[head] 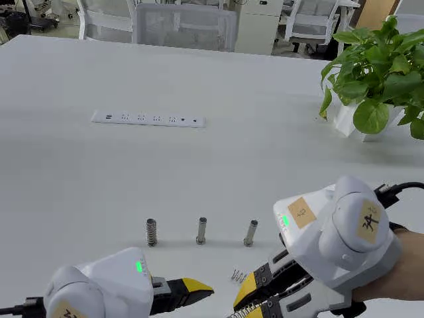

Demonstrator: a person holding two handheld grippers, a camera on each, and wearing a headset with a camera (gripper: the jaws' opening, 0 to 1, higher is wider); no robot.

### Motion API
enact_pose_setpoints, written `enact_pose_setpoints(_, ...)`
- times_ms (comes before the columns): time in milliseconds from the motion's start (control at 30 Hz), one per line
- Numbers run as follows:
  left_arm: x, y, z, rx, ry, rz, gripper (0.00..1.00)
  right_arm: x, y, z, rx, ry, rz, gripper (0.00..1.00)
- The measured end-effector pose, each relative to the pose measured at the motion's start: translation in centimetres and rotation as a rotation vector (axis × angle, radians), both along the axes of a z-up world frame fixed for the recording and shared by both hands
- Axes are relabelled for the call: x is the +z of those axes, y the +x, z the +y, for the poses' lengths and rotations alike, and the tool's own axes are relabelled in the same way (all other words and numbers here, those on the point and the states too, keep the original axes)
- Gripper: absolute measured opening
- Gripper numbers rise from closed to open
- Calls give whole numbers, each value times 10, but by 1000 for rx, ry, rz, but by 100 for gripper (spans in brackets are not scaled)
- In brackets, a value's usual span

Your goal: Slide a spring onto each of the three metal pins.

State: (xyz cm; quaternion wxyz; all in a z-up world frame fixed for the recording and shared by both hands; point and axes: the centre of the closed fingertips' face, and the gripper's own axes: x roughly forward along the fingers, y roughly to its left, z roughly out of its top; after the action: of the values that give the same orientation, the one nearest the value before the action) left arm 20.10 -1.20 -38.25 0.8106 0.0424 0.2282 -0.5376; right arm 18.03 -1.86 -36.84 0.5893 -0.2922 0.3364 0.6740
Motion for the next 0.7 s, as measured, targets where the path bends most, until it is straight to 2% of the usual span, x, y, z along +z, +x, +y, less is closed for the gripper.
enact_pose_setpoints(67, 0, 1, 4, 13, -1, -8, 47, 0, 0, -1, 1, -2, -1, 7)
enact_pose_setpoints(133, 1, 2, 10, 46, 3, -1, 49, -1, 0, -1, 1, -3, -1, 7)
enact_pose_setpoints(433, 5, 14, 30, 153, 14, -29, 76, -1, 2, -3, 7, -6, -9, 8)
enact_pose_setpoints(533, 7, 18, 38, 200, 23, -40, 86, 1, 6, -3, 4, -2, -23, 8)
enact_pose_setpoints(600, 6, 19, 41, 219, 27, -37, 90, 1, 9, -4, 0, -2, -34, 8)
enact_pose_setpoints(667, 3, 22, 48, 258, 48, -42, 99, 1, 13, -4, -3, -4, -45, 8)
enact_pose_setpoints(700, 0, 24, 53, 271, 81, -53, 99, 1, 14, -4, -2, -5, -45, 8)
